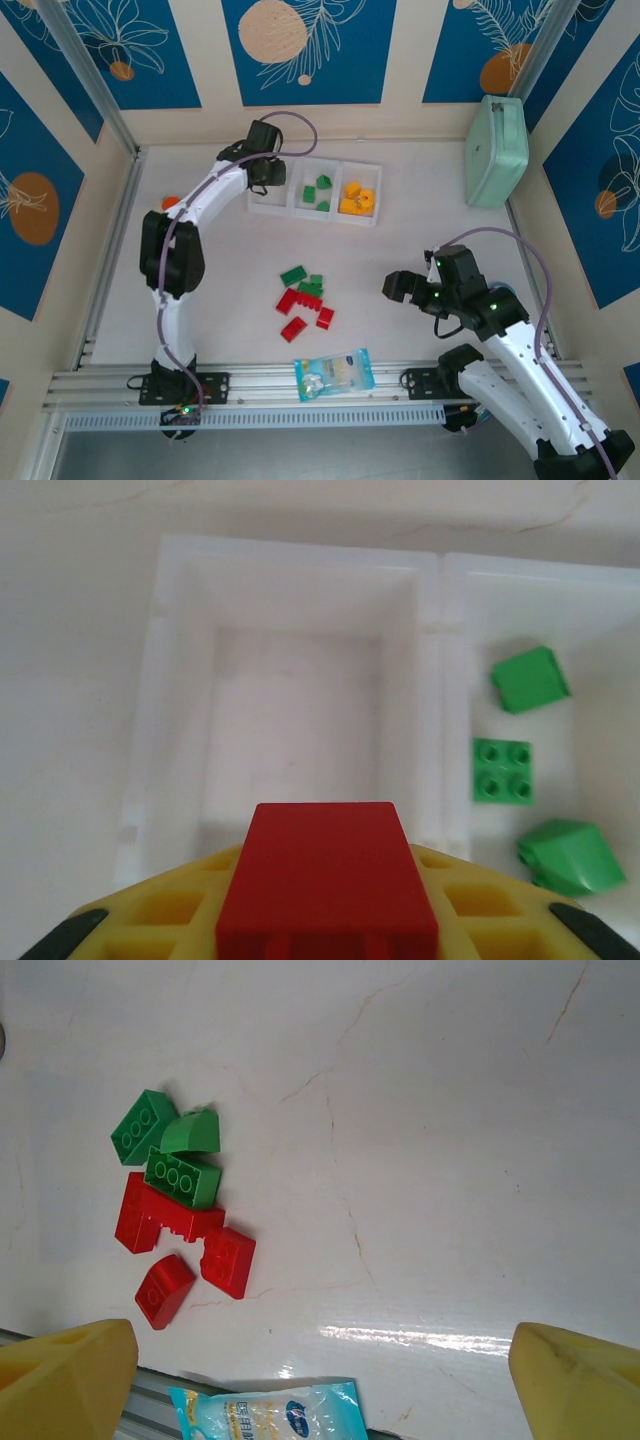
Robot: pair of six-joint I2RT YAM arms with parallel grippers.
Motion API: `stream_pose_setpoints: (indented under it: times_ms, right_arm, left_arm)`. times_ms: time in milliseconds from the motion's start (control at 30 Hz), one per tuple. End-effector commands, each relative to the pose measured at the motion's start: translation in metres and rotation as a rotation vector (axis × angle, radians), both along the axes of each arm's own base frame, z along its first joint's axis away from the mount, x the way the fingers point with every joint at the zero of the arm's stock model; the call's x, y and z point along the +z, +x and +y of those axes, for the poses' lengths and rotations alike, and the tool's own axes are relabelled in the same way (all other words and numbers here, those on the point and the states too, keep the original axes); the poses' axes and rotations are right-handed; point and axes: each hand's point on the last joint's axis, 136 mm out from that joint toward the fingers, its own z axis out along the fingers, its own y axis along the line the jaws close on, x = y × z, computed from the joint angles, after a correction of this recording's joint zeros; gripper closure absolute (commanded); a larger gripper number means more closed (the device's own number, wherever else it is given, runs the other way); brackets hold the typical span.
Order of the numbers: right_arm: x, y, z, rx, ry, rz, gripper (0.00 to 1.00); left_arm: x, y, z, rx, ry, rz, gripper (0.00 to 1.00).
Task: Sort the legos into containers by color
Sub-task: Place the lego in the container.
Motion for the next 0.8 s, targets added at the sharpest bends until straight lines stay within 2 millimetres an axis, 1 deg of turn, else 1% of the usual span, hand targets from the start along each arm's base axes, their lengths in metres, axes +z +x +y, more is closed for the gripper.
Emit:
stream_pose_setpoints:
  times_ms: [0, 100, 200, 300, 400, 500, 600, 667, 767]
  right_arm:
    - [0.002, -0.002, 0.002, 0.004, -0.002, 0.036, 0.04]
    - [0.002, 0.002, 0.000, -0.007, -0.020, 0.044, 0.04]
    - [0.006, 0.004, 0.001, 0.004, -0.033, 0.049, 0.04]
    - [0.006, 0.004, 0.002, 0.014, -0.054, 0.066, 0.04]
    - [0.007, 0.005, 0.003, 0.007, -0.069, 0.060, 0.04]
    - [0.008, 0.008, 0.010, 0.014, -0.056, 0.044, 0.04]
    - [0.008, 0.010, 0.018, 0.032, -0.048, 0.048, 0.04]
    - [0.006, 0.011, 0.024, 0.052, -0.047, 0.057, 0.04]
    - [0.002, 0.010, 0.033, 0.078, -0.046, 0.062, 0.03]
  left_arm:
    - [-0.024, 0.006, 0.006, 0.002, 0.009, 0.085, 0.64]
    - [-0.035, 0.017, 0.004, 0.012, -0.024, 0.093, 0.62]
    - [-0.037, 0.024, 0.000, 0.009, -0.062, 0.080, 0.56]
    - [-0.032, 0.026, -0.002, 0.002, -0.081, 0.070, 0.41]
    - [-0.024, 0.020, -0.002, -0.012, -0.110, 0.084, 0.32]
    - [-0.011, 0.004, -0.004, -0.049, -0.130, 0.097, 0.27]
    - [0.002, -0.020, 0.000, -0.066, -0.149, 0.082, 0.22]
    - [0.012, -0.042, 0.004, -0.071, -0.168, 0.064, 0.19]
    - [0.010, -0.081, 0.014, -0.052, -0.186, 0.075, 0.11]
